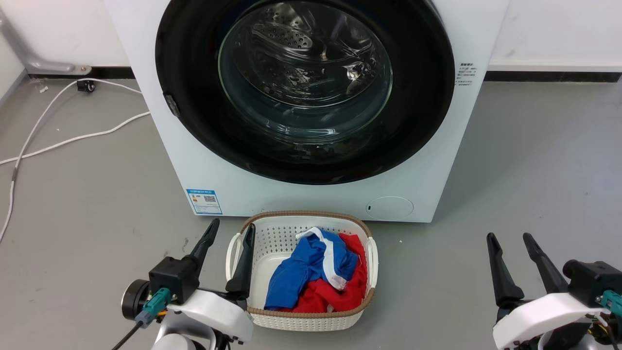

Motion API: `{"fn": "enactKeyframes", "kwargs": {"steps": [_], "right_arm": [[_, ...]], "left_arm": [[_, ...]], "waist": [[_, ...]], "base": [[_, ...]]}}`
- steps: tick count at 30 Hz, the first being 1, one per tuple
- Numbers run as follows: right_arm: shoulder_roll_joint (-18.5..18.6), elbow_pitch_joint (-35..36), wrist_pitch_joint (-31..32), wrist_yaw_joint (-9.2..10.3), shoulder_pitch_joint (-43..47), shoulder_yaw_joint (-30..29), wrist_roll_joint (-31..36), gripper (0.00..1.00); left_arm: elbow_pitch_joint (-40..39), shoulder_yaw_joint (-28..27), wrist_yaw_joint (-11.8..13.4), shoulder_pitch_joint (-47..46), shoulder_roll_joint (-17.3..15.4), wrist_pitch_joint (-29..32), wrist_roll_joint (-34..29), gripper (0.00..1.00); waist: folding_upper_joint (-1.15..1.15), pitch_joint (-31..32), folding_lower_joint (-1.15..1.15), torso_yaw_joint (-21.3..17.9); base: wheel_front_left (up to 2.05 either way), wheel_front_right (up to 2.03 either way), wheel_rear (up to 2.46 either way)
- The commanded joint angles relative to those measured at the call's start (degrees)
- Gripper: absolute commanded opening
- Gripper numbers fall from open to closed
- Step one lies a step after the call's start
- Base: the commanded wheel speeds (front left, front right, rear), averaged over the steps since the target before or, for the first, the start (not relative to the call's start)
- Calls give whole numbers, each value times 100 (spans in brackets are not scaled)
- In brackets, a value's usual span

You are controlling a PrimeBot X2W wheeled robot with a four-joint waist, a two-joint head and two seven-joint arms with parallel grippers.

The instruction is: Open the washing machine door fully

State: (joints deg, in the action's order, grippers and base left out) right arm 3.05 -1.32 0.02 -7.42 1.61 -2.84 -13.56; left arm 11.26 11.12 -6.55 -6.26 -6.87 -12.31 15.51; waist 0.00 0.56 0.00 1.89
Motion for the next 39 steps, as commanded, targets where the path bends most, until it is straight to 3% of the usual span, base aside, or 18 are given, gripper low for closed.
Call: {"fn": "enactKeyframes", "kwargs": {"steps": [1, 24, 39], "right_arm": [[-18, 65, -36, -11, 61, -11, 165, 100], [-27, 87, -172, -7, 114, 3, 792, 100], [-27, 0, -214, -7, 72, 5, 565, 100]], "left_arm": [[-7, 35, 27, -98, -37, -64, -154, 100], [52, 27, 82, -63, -12, -284, -802, 100], [174, -27, 93, -104, 44, -297, -682, 100]], "waist": [[0, 3, 0, 5], [0, 40, 0, 44], [0, 36, 0, 53]], "base": [[0, 0, 0], [0, 0, 0], [0, 0, 0]]}}
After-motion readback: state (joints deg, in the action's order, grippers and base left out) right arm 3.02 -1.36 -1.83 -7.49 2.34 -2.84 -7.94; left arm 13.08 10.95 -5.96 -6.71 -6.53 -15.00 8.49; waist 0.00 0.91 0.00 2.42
